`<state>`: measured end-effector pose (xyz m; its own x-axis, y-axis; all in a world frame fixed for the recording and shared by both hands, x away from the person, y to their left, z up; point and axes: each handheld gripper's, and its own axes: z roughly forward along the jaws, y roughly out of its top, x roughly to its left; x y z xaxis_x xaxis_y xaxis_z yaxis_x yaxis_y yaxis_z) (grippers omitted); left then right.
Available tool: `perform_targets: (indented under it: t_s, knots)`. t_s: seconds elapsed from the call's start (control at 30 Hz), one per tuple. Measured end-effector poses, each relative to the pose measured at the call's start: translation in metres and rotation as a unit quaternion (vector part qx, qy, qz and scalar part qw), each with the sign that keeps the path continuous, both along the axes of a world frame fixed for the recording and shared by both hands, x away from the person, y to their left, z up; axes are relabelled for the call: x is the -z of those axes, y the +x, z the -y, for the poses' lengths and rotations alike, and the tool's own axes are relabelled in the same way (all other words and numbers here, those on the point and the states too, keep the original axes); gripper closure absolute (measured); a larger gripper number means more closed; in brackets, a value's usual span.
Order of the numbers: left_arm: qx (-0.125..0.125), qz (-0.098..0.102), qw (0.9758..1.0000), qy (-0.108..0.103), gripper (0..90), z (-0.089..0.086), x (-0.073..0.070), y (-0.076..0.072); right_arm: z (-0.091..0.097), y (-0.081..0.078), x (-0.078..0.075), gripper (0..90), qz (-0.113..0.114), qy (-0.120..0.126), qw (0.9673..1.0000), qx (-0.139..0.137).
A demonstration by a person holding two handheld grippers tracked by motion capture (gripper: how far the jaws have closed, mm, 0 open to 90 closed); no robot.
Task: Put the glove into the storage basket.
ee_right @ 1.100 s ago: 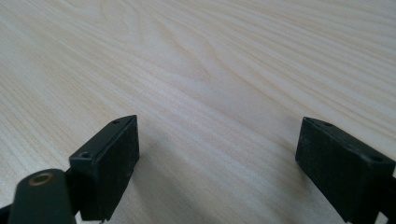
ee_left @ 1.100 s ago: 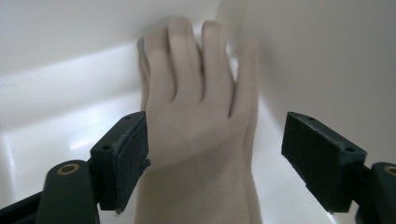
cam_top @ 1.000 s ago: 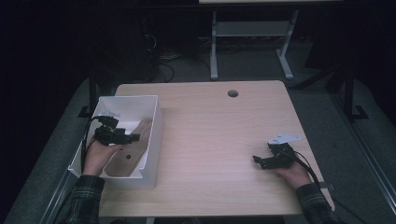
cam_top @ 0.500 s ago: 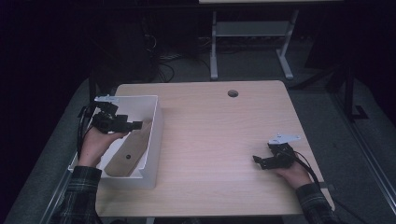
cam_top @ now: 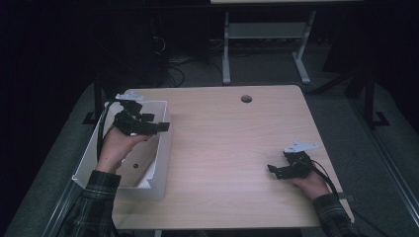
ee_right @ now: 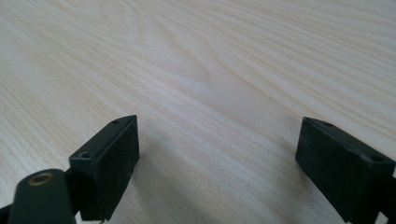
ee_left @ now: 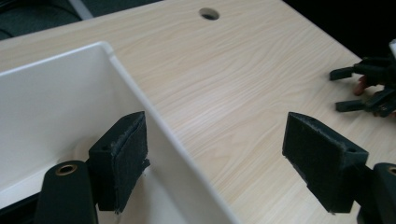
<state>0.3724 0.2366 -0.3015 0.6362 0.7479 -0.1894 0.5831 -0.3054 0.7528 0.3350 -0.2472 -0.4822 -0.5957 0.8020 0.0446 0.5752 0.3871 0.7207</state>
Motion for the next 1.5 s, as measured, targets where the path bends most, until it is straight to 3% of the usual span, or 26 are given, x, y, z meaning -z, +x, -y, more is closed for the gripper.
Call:
perform_targets:
  t_s: [0.33, 0.7, 0.93, 0.97, 1.03, 1.3, 1.5]
  knots:
    - [0.025, 0.005, 0.9997, 0.001, 21.8, 0.047, -0.005, -0.004, 0.000, 0.000, 0.000, 12.8, 0.000, 0.000, 1.0000, 0.000]
    - [0.047, 0.003, 0.9989, 0.004, 21.9, 0.095, 0.010, -0.007, 0.000, 0.000, 0.000, 12.8, 0.000, 0.000, 1.0000, 0.000]
    - [0.065, 0.003, 0.9978, 0.013, 21.9, 0.124, 0.032, -0.011, 0.000, 0.000, 0.000, 12.8, 0.000, 0.000, 1.0000, 0.000]
    - [0.072, 0.005, 0.9971, 0.023, 21.9, 0.127, 0.035, -0.011, 0.000, 0.000, 0.000, 12.8, 0.000, 0.001, 1.0000, 0.000]
    - [0.073, 0.004, 0.9972, 0.016, 21.9, 0.132, 0.041, -0.012, 0.000, 0.000, 0.000, 12.8, 0.000, 0.000, 1.0000, 0.000]
    - [0.084, 0.008, 0.9964, 0.014, 21.9, 0.146, 0.072, -0.016, 0.000, 0.000, 0.000, 12.8, 0.000, 0.000, 1.0000, 0.000]
    - [0.097, 0.008, 0.9949, 0.026, 21.8, 0.150, 0.096, -0.017, 0.000, 0.000, 0.000, 12.8, 0.000, 0.000, 1.0000, 0.000]
